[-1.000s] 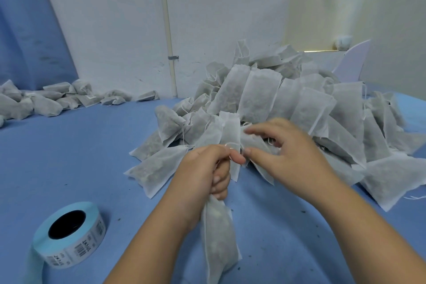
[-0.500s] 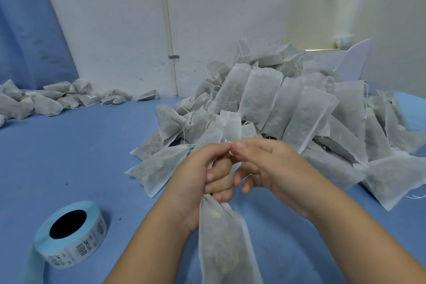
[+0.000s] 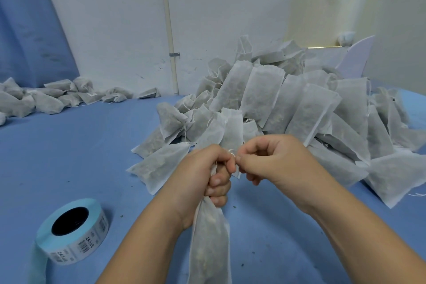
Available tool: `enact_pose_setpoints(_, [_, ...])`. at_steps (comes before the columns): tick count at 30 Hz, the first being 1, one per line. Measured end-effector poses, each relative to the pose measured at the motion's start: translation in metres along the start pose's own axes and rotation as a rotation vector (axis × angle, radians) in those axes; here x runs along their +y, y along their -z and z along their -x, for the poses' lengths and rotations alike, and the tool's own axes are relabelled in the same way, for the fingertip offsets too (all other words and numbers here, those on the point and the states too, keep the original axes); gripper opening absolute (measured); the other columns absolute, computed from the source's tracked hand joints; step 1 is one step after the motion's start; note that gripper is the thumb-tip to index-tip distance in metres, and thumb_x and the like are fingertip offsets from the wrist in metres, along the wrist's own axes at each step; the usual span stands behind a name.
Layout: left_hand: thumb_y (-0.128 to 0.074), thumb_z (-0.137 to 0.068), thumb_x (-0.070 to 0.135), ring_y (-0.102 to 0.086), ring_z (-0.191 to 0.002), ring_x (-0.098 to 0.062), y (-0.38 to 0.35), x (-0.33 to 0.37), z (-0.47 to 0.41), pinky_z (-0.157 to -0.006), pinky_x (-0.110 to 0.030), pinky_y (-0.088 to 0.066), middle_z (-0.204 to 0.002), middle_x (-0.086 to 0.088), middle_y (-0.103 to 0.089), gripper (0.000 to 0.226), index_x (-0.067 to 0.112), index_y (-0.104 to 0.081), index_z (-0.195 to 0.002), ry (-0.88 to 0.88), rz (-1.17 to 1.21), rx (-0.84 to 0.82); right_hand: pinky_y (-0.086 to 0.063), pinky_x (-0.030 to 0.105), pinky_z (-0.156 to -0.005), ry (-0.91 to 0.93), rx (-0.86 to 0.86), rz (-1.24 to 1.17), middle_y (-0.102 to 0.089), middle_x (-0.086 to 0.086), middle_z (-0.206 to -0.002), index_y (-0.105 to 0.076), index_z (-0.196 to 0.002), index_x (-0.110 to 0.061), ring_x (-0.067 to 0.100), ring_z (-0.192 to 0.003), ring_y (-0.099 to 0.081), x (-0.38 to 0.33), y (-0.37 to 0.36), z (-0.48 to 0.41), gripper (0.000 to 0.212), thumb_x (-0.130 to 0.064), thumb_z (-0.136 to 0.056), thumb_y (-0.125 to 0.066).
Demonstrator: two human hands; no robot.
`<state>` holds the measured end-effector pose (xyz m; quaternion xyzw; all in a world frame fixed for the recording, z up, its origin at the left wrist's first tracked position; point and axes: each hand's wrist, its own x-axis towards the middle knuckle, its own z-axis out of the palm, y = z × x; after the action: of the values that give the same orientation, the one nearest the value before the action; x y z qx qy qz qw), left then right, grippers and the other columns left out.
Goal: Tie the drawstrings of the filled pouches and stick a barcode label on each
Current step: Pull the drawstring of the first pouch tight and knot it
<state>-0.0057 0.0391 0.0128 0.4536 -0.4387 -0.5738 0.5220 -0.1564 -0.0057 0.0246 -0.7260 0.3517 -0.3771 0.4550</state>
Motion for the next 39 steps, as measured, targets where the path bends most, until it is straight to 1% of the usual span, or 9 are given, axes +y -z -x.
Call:
enact_pose_setpoints(3, [-0.055, -0.077, 0.016, -0.023, -0.037, -0.009, 0.001, -0.001, 0.000, -0.040, -0.019, -0.024, -0.049, 0.001, -0.035, 0.021, 0.014, -0.062, -0.057, 0.007, -0.064, 0.021, -0.045, 0.021, -0.052, -0.022, 0.006, 0.050, -0.058, -0.001, -0.056, -0.068, -0.061, -0.014, 0.008, -0.052, -0.052, 0.000, 0.000, 0.000, 0.009, -0.019, -0.067, -0.072])
enact_pose_setpoints(8, [-0.066, -0.067, 0.020, -0.025, -0.037, -0.009, 0.003, -0.002, -0.001, -0.040, -0.020, -0.025, -0.061, 0.001, -0.048, 0.010, 0.013, -0.073, -0.064, -0.003, -0.057, 0.083, -0.044, 0.019, -0.052, -0.050, -0.020, 0.117, -0.055, -0.006, -0.054, -0.063, -0.064, -0.010, 0.007, -0.052, -0.052, 0.001, 0.005, -0.001, 0.043, -0.048, -0.045, -0.063])
enact_pose_setpoints(15, [-0.076, -0.078, 0.009, -0.036, -0.037, -0.011, 0.003, -0.008, -0.004, -0.038, -0.021, -0.034, -0.072, -0.004, -0.062, 0.009, 0.001, -0.074, -0.078, -0.017, -0.007, 0.205, -0.044, 0.022, -0.053, -0.076, -0.040, 0.168, -0.054, -0.005, -0.051, -0.062, -0.064, -0.010, 0.006, -0.050, -0.050, 0.005, 0.010, -0.004, 0.019, -0.027, -0.060, -0.055])
enact_pose_setpoints(19, [-0.074, -0.082, 0.013, -0.041, -0.038, -0.012, 0.004, -0.008, -0.003, -0.041, -0.023, -0.040, -0.069, -0.005, -0.065, 0.015, 0.002, -0.073, -0.071, -0.027, -0.047, 0.221, -0.043, 0.026, -0.053, -0.045, 0.010, 0.192, -0.055, -0.005, -0.053, -0.063, -0.064, -0.015, 0.008, -0.052, -0.051, 0.008, 0.012, -0.005, 0.008, -0.022, -0.066, -0.060])
enact_pose_setpoints(22, [-0.073, -0.085, 0.017, -0.040, -0.039, -0.012, 0.005, -0.006, -0.001, -0.042, -0.024, -0.041, -0.067, -0.002, -0.063, 0.021, 0.011, -0.075, -0.065, -0.032, -0.122, 0.193, -0.043, 0.020, -0.055, 0.104, 0.083, 0.207, -0.059, -0.010, -0.060, -0.068, -0.074, -0.024, 0.007, -0.056, -0.051, 0.010, 0.010, -0.005, 0.011, -0.013, -0.076, -0.070])
enact_pose_setpoints(25, [-0.071, -0.086, 0.019, -0.040, -0.040, -0.011, 0.005, -0.004, 0.002, -0.042, -0.023, -0.040, -0.062, 0.000, -0.060, 0.029, 0.017, -0.072, -0.057, -0.025, -0.174, 0.152, -0.044, 0.014, -0.062, 0.302, 0.039, 0.326, -0.065, -0.013, -0.077, -0.071, -0.096, -0.037, 0.006, -0.066, -0.059, 0.009, 0.009, -0.001, 0.022, -0.025, -0.078, -0.076])
enact_pose_setpoints(28, [-0.068, -0.088, 0.020, -0.040, -0.041, -0.011, 0.005, -0.003, 0.004, -0.044, -0.023, -0.041, -0.060, 0.003, -0.059, 0.029, 0.015, -0.068, -0.060, -0.053, -0.276, 0.131, -0.047, 0.018, -0.066, 0.402, -0.007, 0.517, -0.066, -0.017, -0.082, -0.075, -0.091, -0.035, 0.005, -0.075, -0.062, 0.008, 0.008, 0.001, 0.015, -0.030, -0.077, -0.073])
enact_pose_setpoints(32, [-0.064, -0.093, 0.023, -0.041, -0.040, -0.008, 0.006, -0.003, 0.005, -0.045, -0.020, -0.041, -0.044, 0.011, -0.052, 0.031, 0.014, -0.062, -0.063, -0.053, -0.415, 0.116, -0.048, 0.024, -0.066, 0.330, -0.064, 0.522, -0.067, -0.017, -0.078, -0.073, -0.087, -0.039, 0.005, -0.073, -0.062, 0.009, 0.007, 0.000, 0.021, -0.020, -0.080, -0.076])
enact_pose_setpoints(39, [-0.063, -0.094, 0.030, -0.046, -0.042, -0.006, 0.008, -0.005, 0.002, -0.048, -0.019, -0.042, -0.047, 0.015, -0.055, 0.032, 0.015, -0.063, -0.066, -0.087, -0.626, 0.136, -0.059, 0.028, -0.071, 0.088, -0.127, 0.372, -0.071, -0.011, -0.068, -0.078, -0.081, -0.037, 0.002, -0.064, -0.068, 0.008, 0.011, 0.000, 0.024, -0.014, -0.083, -0.073])
